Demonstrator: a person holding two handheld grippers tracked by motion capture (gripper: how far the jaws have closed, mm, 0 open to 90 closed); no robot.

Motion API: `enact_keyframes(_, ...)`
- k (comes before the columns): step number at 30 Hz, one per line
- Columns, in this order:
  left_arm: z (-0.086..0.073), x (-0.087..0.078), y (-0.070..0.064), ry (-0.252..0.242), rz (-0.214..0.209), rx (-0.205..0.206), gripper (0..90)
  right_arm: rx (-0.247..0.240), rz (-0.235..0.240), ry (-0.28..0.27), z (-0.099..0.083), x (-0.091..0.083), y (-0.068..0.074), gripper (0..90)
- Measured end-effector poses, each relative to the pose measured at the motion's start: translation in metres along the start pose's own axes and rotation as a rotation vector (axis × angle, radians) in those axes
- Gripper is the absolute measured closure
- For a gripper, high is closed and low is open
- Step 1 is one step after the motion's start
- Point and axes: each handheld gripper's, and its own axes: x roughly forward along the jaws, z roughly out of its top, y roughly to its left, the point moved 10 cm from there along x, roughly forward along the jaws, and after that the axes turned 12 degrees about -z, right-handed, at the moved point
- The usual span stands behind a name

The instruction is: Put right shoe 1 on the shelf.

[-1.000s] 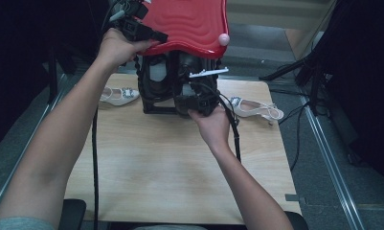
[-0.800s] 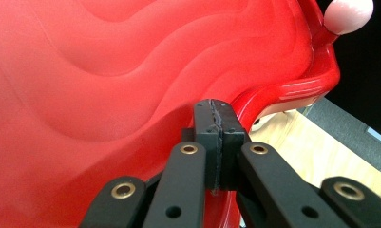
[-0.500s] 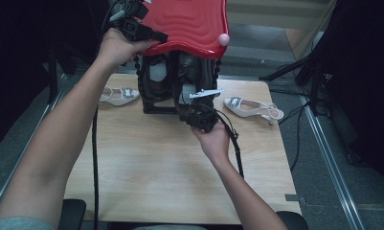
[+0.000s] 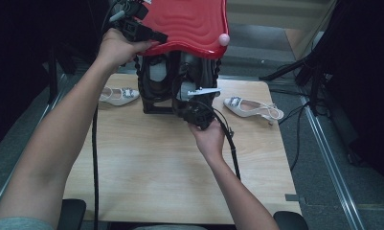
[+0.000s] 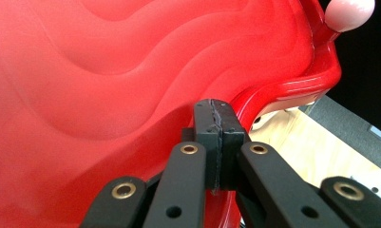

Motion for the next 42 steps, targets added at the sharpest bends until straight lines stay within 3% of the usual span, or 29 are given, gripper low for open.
enact_keyframes(7,0.0,0.0,0.0,-0.001,-0.003,0.001,90.0,0.015,0.003,-0.023,0.018,0.012,0.006,90.0)
enact_keyframes(13,0.0,-0.001,0.001,0.001,-0.005,0.002,90.0,0.031,-0.025,-0.043,0.034,0.017,0.003,90.0)
enact_keyframes(25,0.0,-0.001,0.001,0.002,-0.005,0.002,90.0,0.065,-0.122,-0.051,0.048,0.009,-0.042,90.0)
enact_keyframes(29,0.0,-0.001,0.001,0.002,-0.005,0.002,90.0,0.087,-0.131,-0.045,0.049,0.007,-0.055,90.0)
enact_keyframes(36,0.0,-0.001,0.001,0.002,-0.004,-0.001,90.0,0.084,-0.17,-0.034,0.049,0.012,-0.065,90.0)
enact_keyframes(42,0.0,-0.002,0.001,0.003,-0.006,-0.001,90.0,0.127,-0.183,-0.003,0.039,0.018,-0.077,90.0)
